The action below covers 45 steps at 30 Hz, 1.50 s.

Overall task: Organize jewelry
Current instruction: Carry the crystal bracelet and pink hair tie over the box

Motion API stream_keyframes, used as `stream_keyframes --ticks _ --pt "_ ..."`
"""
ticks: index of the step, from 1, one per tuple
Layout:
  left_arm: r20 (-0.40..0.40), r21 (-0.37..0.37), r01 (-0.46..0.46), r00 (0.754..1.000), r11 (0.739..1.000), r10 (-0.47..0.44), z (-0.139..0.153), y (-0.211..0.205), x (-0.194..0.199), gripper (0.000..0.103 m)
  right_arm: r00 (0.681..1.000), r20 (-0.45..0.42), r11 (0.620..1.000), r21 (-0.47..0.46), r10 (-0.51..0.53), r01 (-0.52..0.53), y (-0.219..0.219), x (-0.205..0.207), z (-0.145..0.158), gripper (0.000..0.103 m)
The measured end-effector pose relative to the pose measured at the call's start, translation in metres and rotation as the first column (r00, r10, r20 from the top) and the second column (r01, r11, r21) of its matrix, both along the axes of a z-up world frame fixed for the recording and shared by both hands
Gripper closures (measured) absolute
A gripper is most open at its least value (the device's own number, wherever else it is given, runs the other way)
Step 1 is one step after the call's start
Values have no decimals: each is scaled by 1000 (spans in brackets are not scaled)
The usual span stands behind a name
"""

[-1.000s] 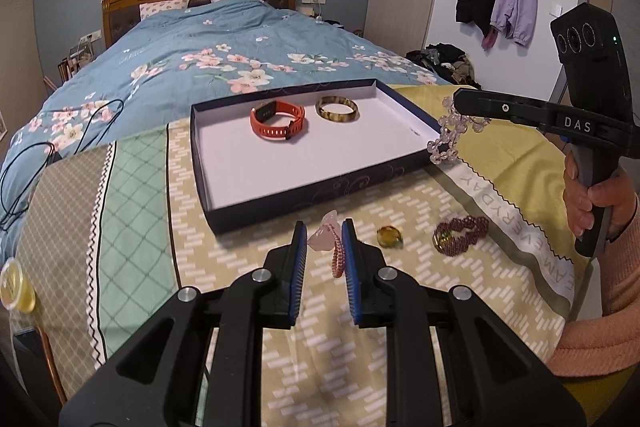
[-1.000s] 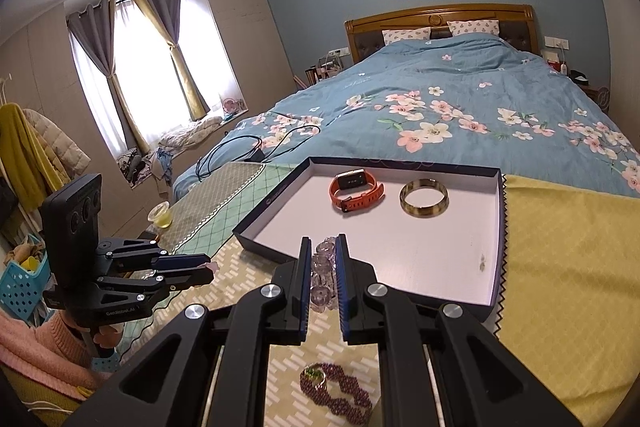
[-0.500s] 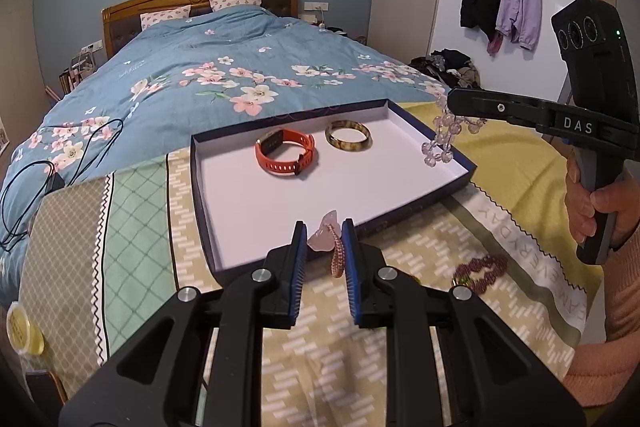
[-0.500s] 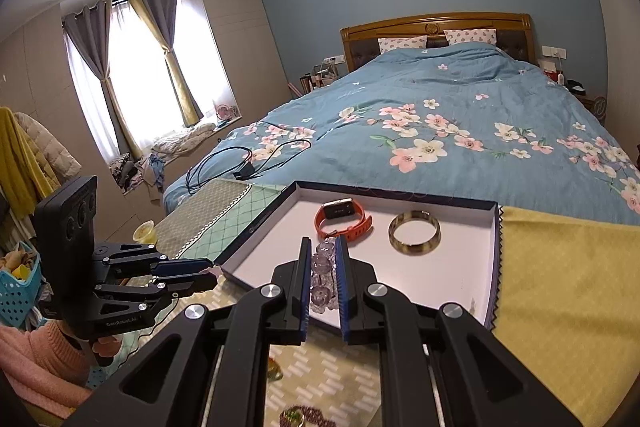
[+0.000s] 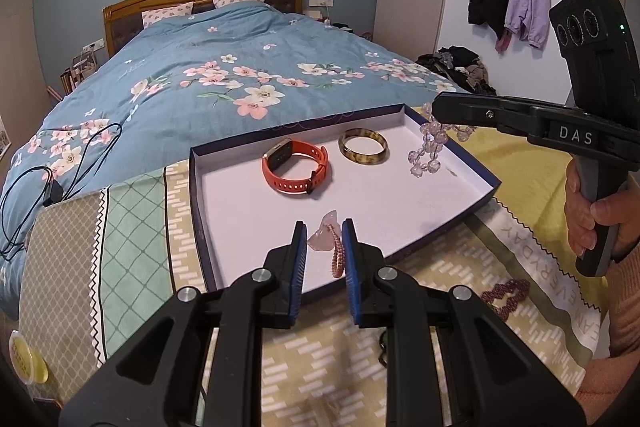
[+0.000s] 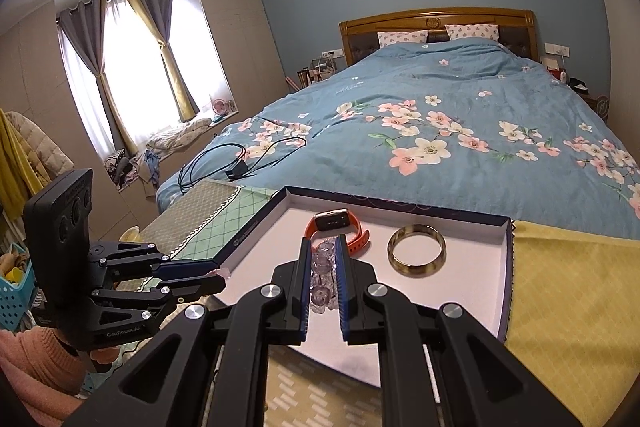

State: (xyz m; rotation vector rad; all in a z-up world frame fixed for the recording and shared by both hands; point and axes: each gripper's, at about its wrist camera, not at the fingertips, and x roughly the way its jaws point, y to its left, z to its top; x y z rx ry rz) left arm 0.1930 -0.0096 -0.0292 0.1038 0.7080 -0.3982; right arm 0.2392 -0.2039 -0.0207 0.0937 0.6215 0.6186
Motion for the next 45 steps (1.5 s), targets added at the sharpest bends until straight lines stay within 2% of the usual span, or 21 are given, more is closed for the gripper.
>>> stream_keyframes --ticks 10,36,45 --pt "-29 0 -4 1000 1000 4 -7 -3 22 85 999 -38 1000 -5 -11 11 6 22 -12 93" --pt "-77 68 -17 997 998 22 -26 -21 64 85 996 -90 1000 -29 -12 9 22 53 -32 93" --pt "-137 73 -23 990 997 33 -44 -26 87 85 991 -130 997 -63 -44 36 18 62 -48 93"
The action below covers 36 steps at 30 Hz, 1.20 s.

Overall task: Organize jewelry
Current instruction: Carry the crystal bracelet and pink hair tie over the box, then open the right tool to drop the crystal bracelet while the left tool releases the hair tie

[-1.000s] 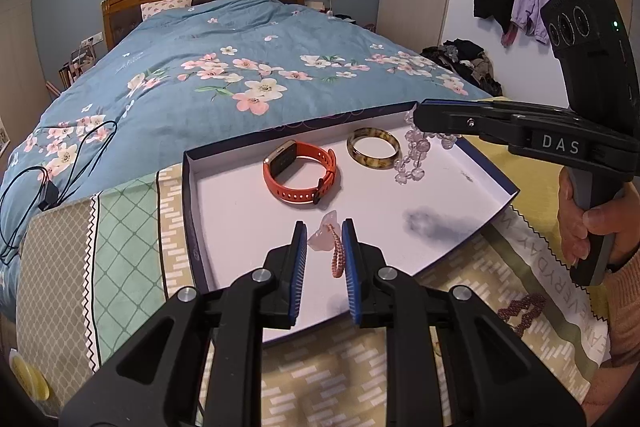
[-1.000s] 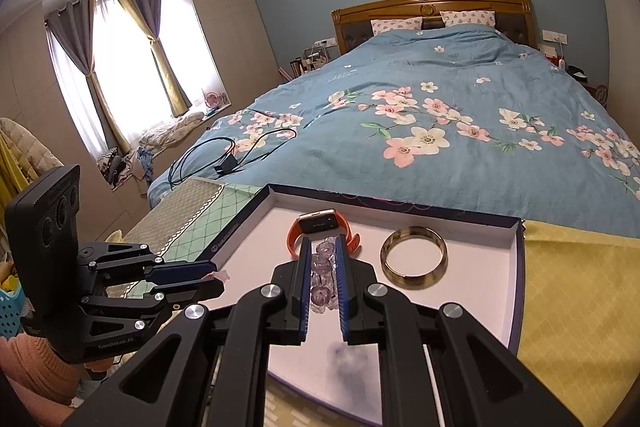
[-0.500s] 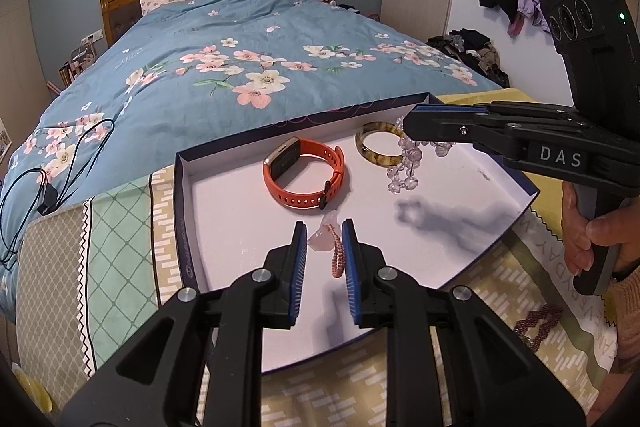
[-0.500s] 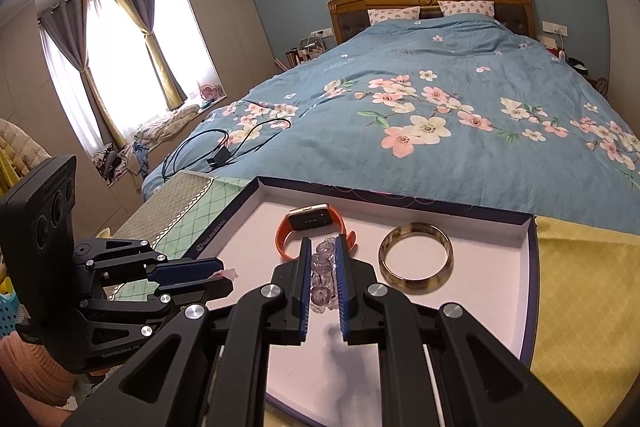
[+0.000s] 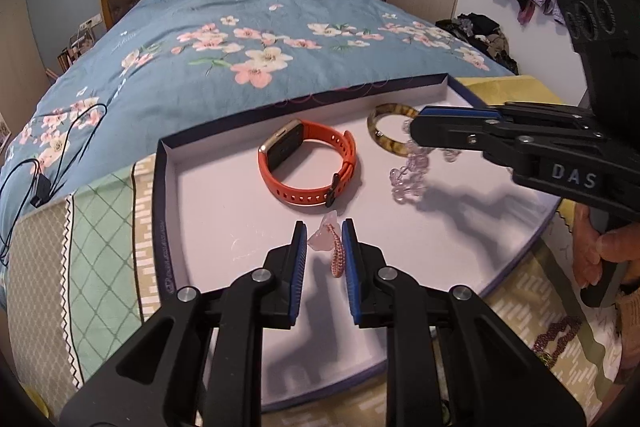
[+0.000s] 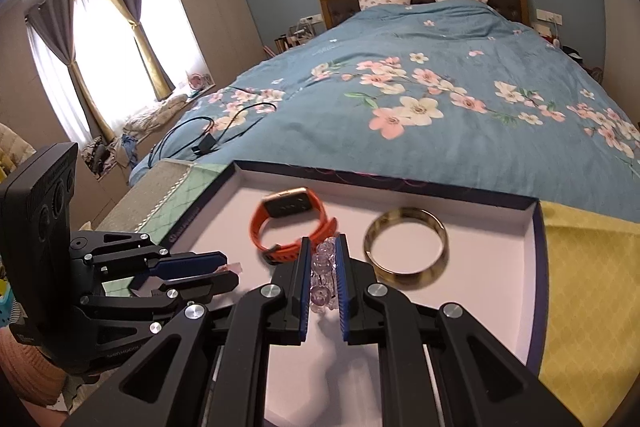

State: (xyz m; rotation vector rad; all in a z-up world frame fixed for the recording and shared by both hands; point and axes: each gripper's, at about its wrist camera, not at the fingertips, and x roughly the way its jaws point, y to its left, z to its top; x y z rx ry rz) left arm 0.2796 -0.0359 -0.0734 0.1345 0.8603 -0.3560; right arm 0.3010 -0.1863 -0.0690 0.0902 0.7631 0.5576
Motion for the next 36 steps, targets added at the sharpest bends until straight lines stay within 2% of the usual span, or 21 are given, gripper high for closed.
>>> stream_keyframes --ticks 14,19,20,23,31,36 --pt "-35 -8 -25 999 1000 25 -14 -4 23 83 998 -29 997 -49 -56 54 -17 -3 -8 90" --pt "-16 -25 -36 999 999 36 -9 -1 20 66 998 -27 997 -51 -60 59 -21 -9 -6 87" --pt "-3 -38 -39 999 999 39 -5 1 18 65 998 -28 997 -49 -59 57 -21 -11 -6 86" --pt "39 -61 -45 998 997 47 10 7 9 51 998 -21 998 -40 -56 55 -24 -17 -3 81" --pt "158 -148 -39 985 988 63 59 36 -30 48 999 21 999 -18 -34 35 -30 -46 12 67" --pt "193 -185 -31 979 982 68 76 55 -60 48 999 33 1000 -2 -15 15 -34 -65 16 64"
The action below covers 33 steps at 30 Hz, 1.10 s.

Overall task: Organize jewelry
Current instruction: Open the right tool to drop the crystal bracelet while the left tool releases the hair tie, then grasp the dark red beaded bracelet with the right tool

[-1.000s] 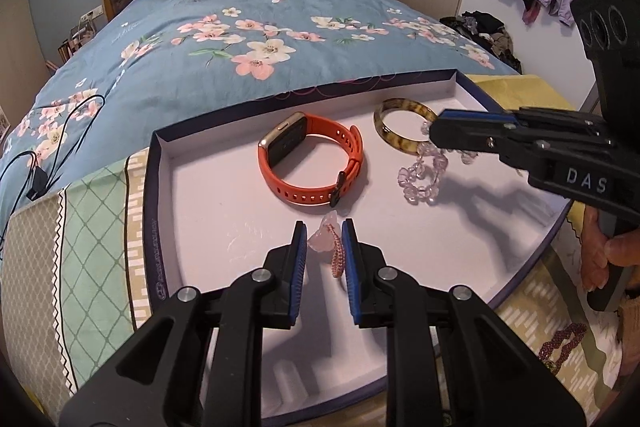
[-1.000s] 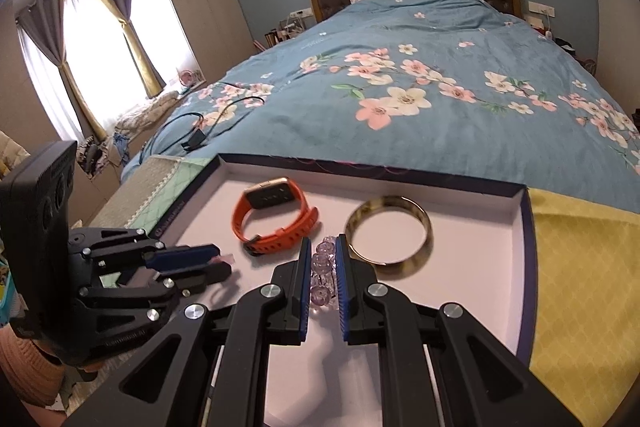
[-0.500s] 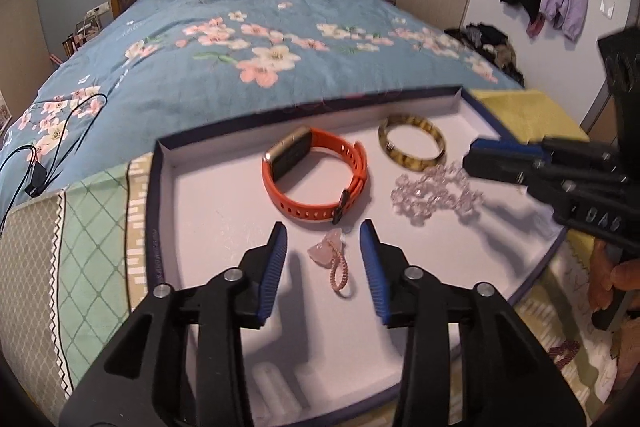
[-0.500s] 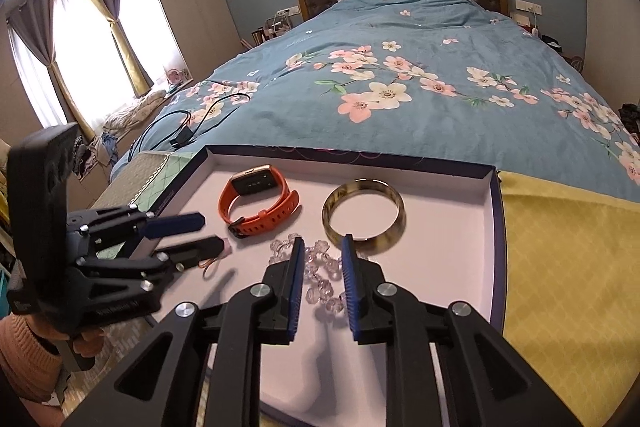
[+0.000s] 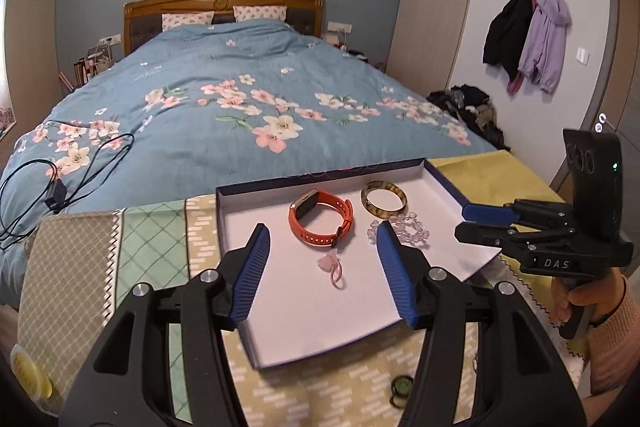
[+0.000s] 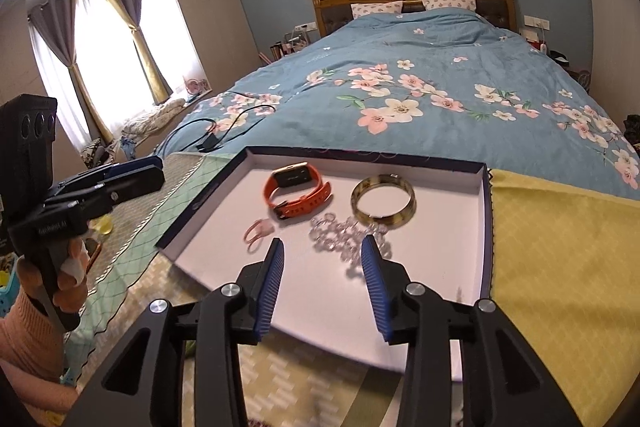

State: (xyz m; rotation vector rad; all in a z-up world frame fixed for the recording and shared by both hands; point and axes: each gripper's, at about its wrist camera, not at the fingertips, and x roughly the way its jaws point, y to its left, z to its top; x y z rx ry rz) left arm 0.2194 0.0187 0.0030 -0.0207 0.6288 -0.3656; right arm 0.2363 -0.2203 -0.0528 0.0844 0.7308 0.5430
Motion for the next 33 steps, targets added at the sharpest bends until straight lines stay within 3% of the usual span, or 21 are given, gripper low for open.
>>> stream_keyframes --ticks 6,17,21,32,33 --pt "8 -6 20 1000 1000 -20 0 7 -37 48 1000 -5 1000 -6 18 -18 -7 -26 -5 64" --pt "-57 23 65 996 998 -64 -35 -2 -82 48 998 -59 998 -42 38 -40 -18 -68 -26 64" --pt "-81 42 86 993 995 -82 -49 -11 -89 48 995 -81 993 -95 65 -73 -13 -84 -35 64" --pt "-138 51 114 985 992 -106 -71 -18 -92 46 990 -117 980 -170 80 -99 -10 -112 -52 77" --pt "-141 50 117 984 992 -109 -73 -18 -92 46 990 -116 980 -173 79 -99 -10 -113 -52 82"
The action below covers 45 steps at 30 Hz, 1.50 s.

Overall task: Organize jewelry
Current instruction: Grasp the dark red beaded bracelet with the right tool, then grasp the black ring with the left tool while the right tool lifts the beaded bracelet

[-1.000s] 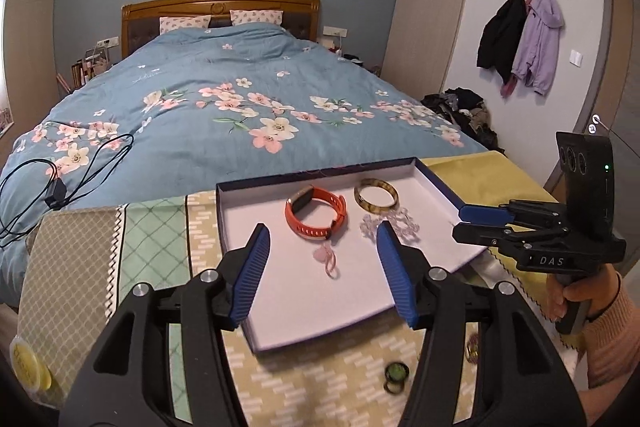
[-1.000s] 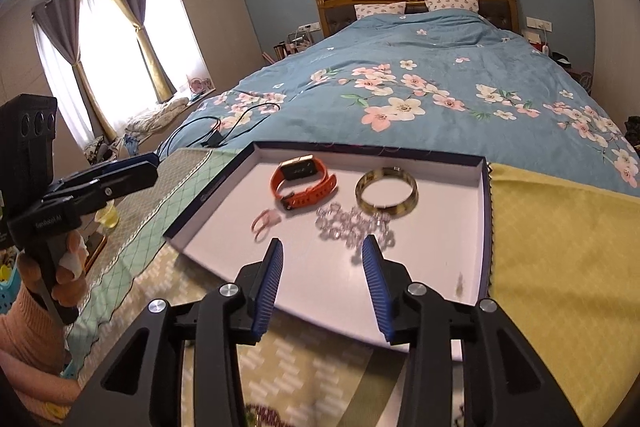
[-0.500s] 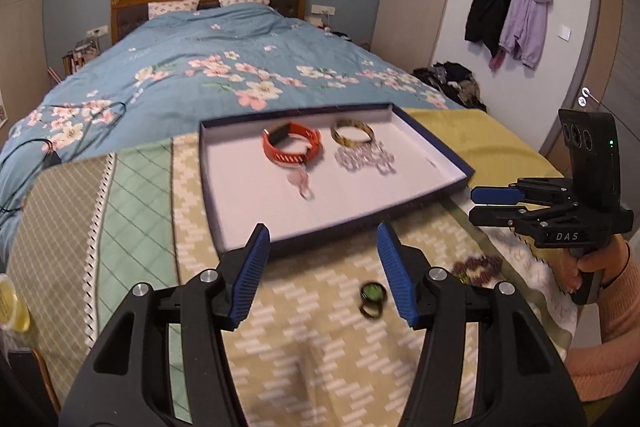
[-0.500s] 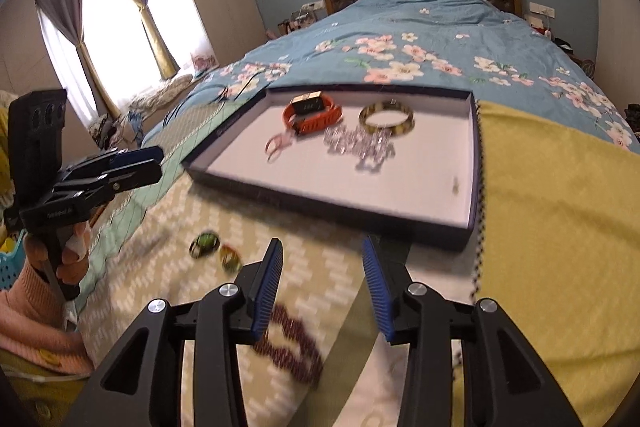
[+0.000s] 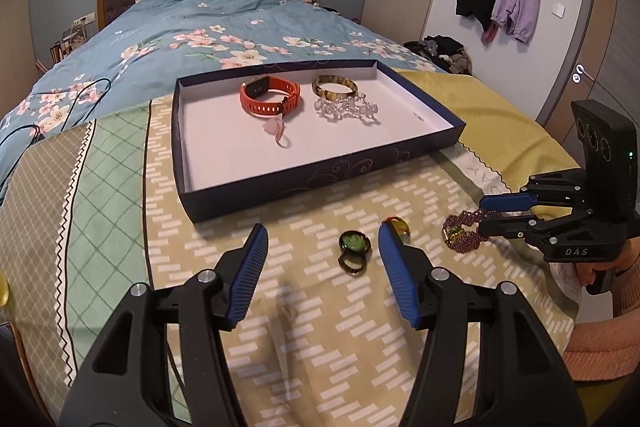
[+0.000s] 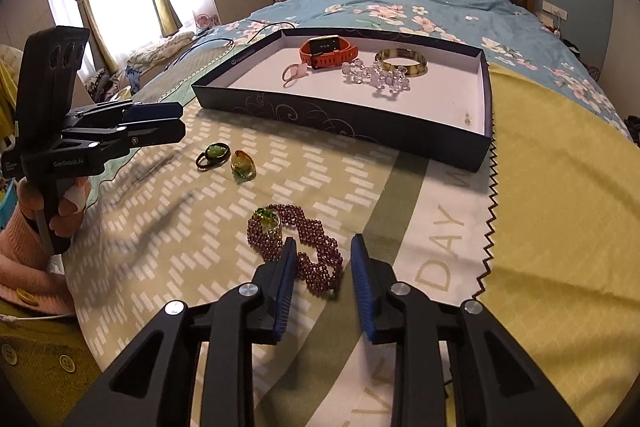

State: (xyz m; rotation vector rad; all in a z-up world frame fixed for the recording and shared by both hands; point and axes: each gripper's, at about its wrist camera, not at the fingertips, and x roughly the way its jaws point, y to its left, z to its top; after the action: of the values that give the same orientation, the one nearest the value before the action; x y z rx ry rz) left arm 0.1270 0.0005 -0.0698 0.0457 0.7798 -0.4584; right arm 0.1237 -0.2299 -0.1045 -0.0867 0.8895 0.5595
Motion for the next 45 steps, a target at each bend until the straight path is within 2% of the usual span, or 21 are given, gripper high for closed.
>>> stream_keyframes --ticks 1,6,14,23,35,38,40,45 --pt "-3 0 3 1000 1000 -3 0 -1 0 46 1000 5 1000 0 -6 6 0 -1 0 92" --pt "-23 15 24 999 1000 -23 -8 -5 -3 46 1000 12 1000 12 -11 10 3 1 2 99" --pt "-28 40 57 998 998 -56 -11 -14 -3 46 997 72 998 68 2 -6 9 1 23 99" --pt "-50 61 89 995 994 -86 -15 -26 5 50 989 140 988 133 53 -72 30 1 50 99" --pt "-90 90 113 990 990 -105 -24 -41 25 61 990 128 981 173 63 -85 31 0 51 99" --pt "-93 102 109 991 989 -100 -26 -43 28 69 991 119 981 175 63 -83 30 0 49 99" --pt "-92 101 107 991 989 -98 -27 -43 29 80 992 112 981 178 64 -83 30 -1 48 99" --pt "-68 88 100 993 991 -94 -23 -39 25 81 993 99 978 191 65 -83 31 0 44 99"
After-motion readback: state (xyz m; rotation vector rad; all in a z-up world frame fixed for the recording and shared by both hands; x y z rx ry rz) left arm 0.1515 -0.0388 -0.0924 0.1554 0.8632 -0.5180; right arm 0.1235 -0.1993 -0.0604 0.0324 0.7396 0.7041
